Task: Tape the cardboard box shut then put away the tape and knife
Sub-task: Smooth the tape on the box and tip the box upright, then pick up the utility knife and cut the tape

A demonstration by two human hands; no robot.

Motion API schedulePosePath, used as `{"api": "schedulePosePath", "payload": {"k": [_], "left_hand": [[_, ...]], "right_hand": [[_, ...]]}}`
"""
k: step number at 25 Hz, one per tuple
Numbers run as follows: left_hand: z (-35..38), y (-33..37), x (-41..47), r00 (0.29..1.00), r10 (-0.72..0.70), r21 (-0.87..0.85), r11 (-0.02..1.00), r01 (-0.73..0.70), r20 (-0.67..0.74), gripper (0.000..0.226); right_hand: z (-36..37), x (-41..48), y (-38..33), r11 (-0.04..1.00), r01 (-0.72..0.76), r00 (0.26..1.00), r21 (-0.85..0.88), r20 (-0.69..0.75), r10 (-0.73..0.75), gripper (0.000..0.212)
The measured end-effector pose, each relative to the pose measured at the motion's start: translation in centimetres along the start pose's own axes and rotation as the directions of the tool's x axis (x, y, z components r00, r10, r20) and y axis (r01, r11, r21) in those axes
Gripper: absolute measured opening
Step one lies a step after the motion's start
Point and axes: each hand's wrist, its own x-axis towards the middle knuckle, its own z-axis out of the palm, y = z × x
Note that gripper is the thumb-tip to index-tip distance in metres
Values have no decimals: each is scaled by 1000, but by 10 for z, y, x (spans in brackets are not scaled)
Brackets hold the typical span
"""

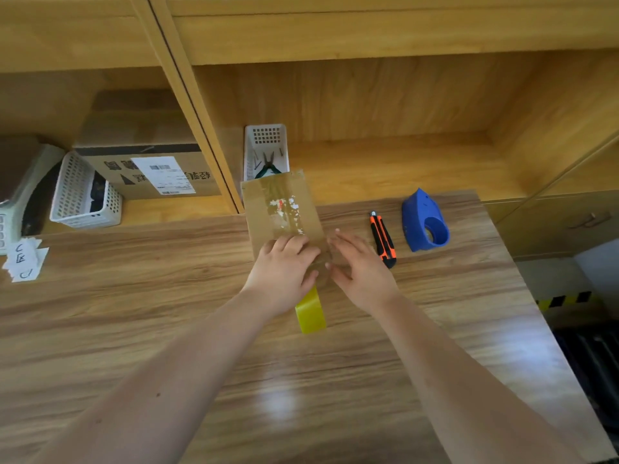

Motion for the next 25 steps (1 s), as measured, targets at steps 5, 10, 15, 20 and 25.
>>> {"api": "schedulePosePath", "payload": {"k": [5, 10, 15, 20, 25], "left_hand": [[3, 30, 16, 997, 69, -75, 995, -72, -38, 33], [10, 57, 4, 999, 36, -394, 919, -26, 17, 28], [43, 42, -57, 956, -287, -744, 625, 235, 61, 24], [46, 34, -71, 878, -477, -806, 510, 300, 26, 39], [49, 33, -58, 690, -718, -742, 414, 527, 89, 46]], "right_hand": [[-14, 1, 26, 983, -175, 981, 50, -78, 179, 43], [-17, 11, 61, 881, -422, 889, 214, -92, 448, 42], [-14, 23, 88, 779, -551, 809, 301, -38, 587, 44], [-5, 38, 108, 704, -633, 745, 323, 7, 667, 49], [11, 52, 123, 635, -765, 639, 110, 0, 769, 59]]}}
